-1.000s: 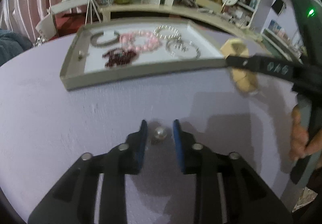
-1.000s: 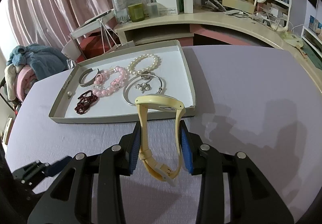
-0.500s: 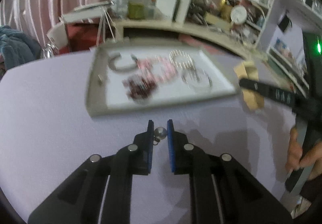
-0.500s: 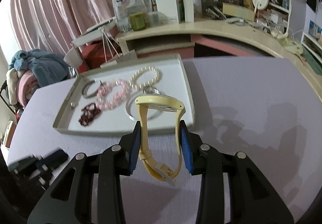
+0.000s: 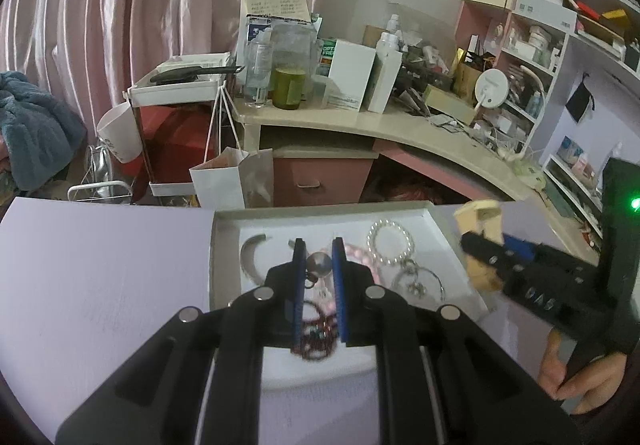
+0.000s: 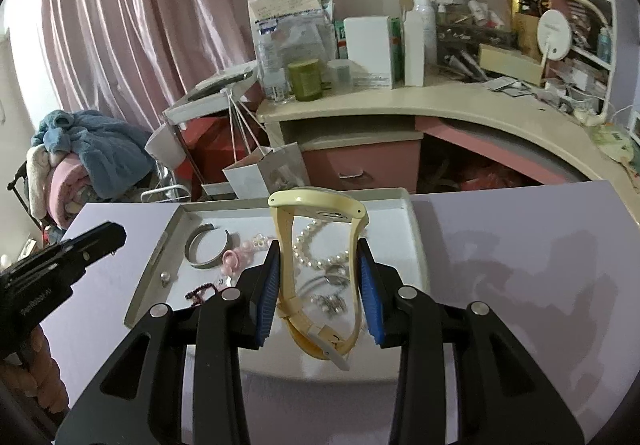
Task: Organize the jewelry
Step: 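Carry the yellow watch and pearl earring into the tray and open both tools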
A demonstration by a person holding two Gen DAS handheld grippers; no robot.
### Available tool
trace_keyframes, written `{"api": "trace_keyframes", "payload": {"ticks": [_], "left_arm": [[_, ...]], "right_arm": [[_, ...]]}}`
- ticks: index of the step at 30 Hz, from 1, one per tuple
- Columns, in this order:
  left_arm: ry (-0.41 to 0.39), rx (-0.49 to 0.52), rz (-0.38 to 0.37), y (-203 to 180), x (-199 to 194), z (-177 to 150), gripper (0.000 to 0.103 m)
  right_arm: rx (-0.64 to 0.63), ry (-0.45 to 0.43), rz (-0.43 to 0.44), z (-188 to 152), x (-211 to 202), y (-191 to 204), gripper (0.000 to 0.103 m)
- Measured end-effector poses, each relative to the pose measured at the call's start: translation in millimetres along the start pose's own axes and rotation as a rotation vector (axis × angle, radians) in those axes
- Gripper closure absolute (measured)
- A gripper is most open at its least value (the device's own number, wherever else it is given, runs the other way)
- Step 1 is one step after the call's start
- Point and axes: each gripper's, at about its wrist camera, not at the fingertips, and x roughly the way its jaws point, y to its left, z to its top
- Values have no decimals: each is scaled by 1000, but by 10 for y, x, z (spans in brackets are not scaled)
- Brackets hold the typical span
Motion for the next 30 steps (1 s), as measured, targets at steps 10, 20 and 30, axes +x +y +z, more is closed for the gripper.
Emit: {"api": "trace_keyframes", "payload": {"ticks": [10, 20, 30], "left_arm": [[14, -13, -5, 87, 184, 44, 90], [22, -8, -2, 90, 246, 27, 90], [28, -8, -3, 81, 312, 46, 90]], "right_arm": [[28, 105, 10, -87, 445, -36, 65], [5, 110, 15, -86, 535, -14, 65], [19, 45, 14, -35, 404, -53, 27]]}}
